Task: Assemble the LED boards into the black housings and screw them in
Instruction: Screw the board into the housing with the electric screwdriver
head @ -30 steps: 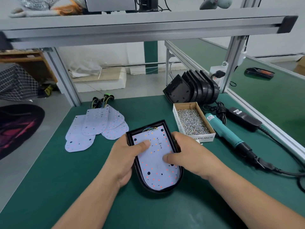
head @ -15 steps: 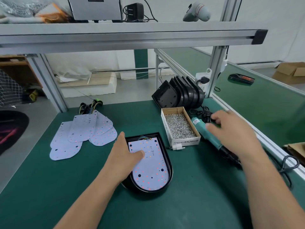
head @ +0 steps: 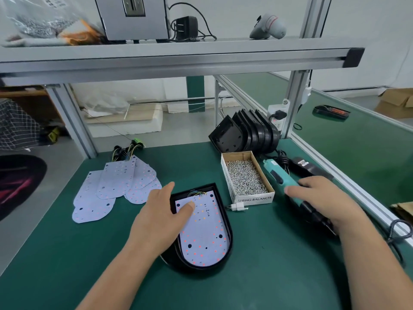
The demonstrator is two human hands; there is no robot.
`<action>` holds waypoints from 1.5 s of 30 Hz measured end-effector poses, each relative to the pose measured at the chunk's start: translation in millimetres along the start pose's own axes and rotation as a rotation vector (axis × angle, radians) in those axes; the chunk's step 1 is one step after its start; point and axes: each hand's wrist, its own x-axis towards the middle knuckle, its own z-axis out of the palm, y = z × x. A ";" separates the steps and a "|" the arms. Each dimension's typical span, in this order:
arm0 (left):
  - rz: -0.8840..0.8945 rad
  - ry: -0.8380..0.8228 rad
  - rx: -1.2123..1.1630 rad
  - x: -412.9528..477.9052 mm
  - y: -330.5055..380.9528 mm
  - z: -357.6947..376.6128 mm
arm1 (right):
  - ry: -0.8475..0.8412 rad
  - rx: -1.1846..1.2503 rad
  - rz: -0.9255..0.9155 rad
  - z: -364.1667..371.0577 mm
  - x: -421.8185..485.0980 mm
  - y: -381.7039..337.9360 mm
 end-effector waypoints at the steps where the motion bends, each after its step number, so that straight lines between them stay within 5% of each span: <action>1: -0.005 0.021 0.021 1.1 0.0 -2.1 | -0.004 0.151 -0.004 -0.6 -0.9 -0.1; 5: 0.140 0.208 0.002 1.5 7.1 -7.2 | -0.043 0.804 -0.003 0.6 -1.6 -8.1; 8: 0.356 0.233 -0.034 3.5 29.9 -7.7 | -0.029 1.039 0.054 7.6 1.9 -15.7; 13: 0.623 -0.035 0.216 36.3 90.1 19.9 | 0.010 1.068 0.029 20.9 4.4 -23.0; 21: 0.685 -0.321 0.729 92.8 143.2 75.8 | -0.007 1.040 -0.020 28.8 6.0 -26.0; 31: 0.645 -0.442 0.648 97.3 143.9 82.1 | -0.006 1.042 -0.027 29.9 8.9 -25.8; 45: 0.422 -0.377 -0.063 108.1 133.7 64.3 | 0.009 1.058 -0.051 31.3 6.6 -28.2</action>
